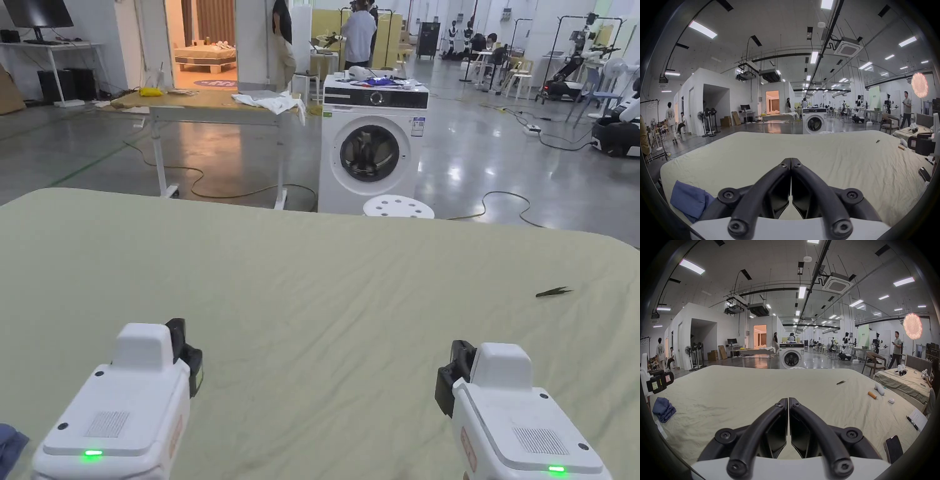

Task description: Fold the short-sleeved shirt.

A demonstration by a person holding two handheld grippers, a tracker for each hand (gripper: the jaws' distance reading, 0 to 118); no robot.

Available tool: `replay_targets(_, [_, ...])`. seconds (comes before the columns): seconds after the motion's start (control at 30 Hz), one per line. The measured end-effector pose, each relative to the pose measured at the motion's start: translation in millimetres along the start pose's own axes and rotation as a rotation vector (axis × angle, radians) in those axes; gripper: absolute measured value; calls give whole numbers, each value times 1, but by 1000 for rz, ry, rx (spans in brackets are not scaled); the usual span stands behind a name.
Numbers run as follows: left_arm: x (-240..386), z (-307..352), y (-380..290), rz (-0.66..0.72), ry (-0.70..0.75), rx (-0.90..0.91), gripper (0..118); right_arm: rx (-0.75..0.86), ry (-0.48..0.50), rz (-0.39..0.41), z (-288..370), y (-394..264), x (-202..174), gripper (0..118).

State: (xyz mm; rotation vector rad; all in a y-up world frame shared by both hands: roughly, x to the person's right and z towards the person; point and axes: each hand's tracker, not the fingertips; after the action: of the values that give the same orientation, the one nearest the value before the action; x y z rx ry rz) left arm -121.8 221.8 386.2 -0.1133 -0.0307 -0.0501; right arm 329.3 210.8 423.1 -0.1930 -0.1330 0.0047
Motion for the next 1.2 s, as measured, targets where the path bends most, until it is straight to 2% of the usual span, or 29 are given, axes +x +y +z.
replay_targets(0.13, [8, -3, -1, 30, -24, 10, 0, 8, 0, 3, 2, -1, -1, 0])
replay_targets(0.9, [10, 5, 7, -9, -18, 30, 1, 46, -29, 10, 5, -1, -1, 2])
replay_targets(0.93, [11, 5, 6, -6, -18, 31, 5, 48, -33, 13, 5, -1, -1, 7])
replay_targets(1.0, [10, 4, 6, -1, -24, 27, 29, 54, -47, 23, 5, 0, 0, 39])
replay_targets(1.07, [11, 4, 6, 10, -27, 26, 62, 61, -53, 26, 4, 1, 0, 73])
replay_targets(1.1, [11, 4, 5, 17, -31, 30, 72, 64, -66, 30, 4, 1, 1, 77])
replay_targets(1.2, [15, 9, 6, 9, 3, 58, 91, 84, -85, 34, 5, 1, 1, 78])
